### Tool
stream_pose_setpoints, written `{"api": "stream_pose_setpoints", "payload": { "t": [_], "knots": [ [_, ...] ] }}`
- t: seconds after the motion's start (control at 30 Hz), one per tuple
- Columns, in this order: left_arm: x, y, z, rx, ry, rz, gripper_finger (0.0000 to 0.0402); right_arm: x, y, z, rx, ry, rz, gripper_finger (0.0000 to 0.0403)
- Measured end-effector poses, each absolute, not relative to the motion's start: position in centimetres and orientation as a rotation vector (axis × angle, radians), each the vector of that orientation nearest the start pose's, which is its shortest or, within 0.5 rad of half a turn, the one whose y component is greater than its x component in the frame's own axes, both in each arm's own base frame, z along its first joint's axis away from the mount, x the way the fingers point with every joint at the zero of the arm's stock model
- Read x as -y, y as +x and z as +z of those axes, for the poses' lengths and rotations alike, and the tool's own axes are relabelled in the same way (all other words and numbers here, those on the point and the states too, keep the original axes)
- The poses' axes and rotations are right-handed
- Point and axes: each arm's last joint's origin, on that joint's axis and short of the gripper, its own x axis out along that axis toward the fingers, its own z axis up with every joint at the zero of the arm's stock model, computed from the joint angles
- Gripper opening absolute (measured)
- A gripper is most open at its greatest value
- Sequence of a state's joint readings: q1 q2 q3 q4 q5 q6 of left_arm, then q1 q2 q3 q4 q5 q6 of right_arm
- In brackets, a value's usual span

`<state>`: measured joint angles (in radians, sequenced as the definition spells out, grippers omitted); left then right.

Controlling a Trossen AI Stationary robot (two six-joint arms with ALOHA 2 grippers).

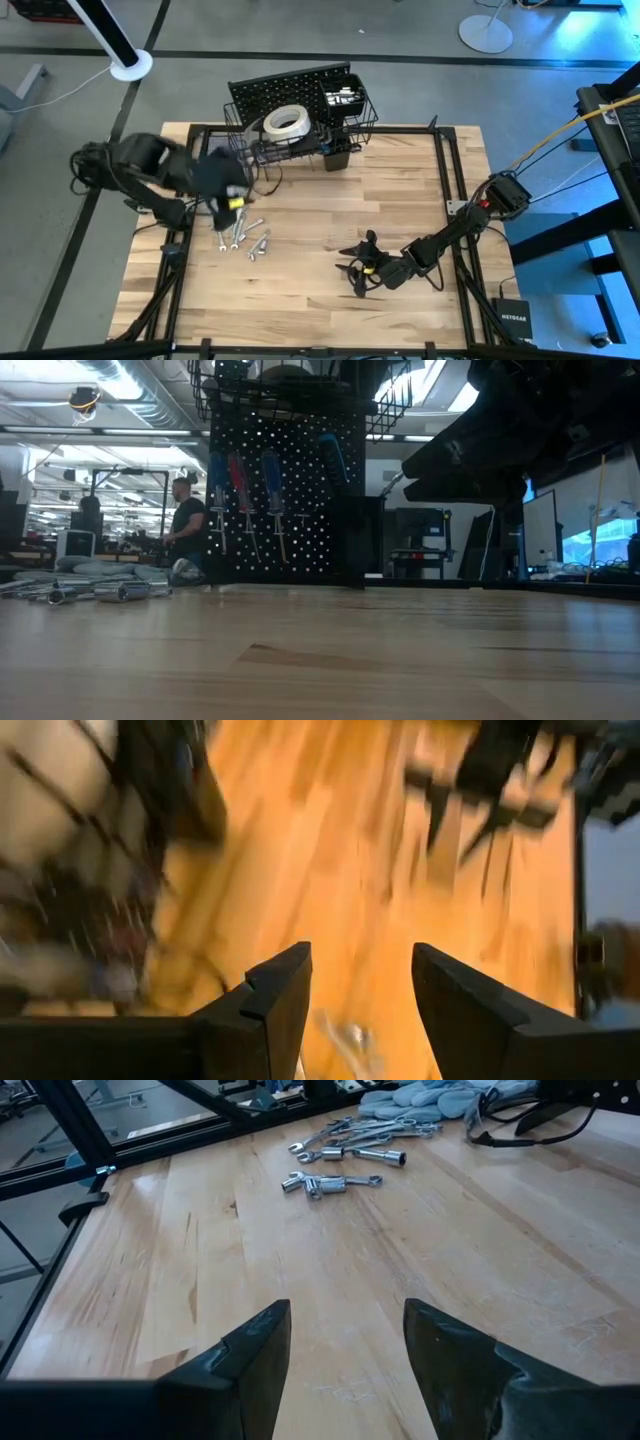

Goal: Hang tools onto peg board
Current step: Put the socket into the top black bin on the pegboard

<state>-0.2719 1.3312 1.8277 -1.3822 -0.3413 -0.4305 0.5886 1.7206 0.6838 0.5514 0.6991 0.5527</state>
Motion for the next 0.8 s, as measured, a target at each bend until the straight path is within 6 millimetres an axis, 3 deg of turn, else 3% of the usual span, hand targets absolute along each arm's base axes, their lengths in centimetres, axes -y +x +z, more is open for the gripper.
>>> {"api": "stream_pose_setpoints", "payload": {
  "t": [0.2,0.43,0.63,0.8],
  "knots": [
    [7.7,20.3,40.8,-0.953,-0.156,0.281,0.0158,-16.0,27.3,14.2,-0.344,0.254,-0.21,0.0199],
    [10.6,21.8,33.1,-1.008,-0.096,0.245,0.0146,-16.0,27.3,14.2,-0.345,0.255,-0.207,0.0199],
    [10.9,22.0,26.6,-1.089,-0.114,0.193,0.0131,-16.0,27.3,14.2,-0.344,0.265,-0.209,0.0199],
    [10.9,21.6,23.0,-1.115,-0.132,0.159,0.0127,-16.0,27.3,14.2,-0.344,0.275,-0.211,0.0199]
  ]
}}
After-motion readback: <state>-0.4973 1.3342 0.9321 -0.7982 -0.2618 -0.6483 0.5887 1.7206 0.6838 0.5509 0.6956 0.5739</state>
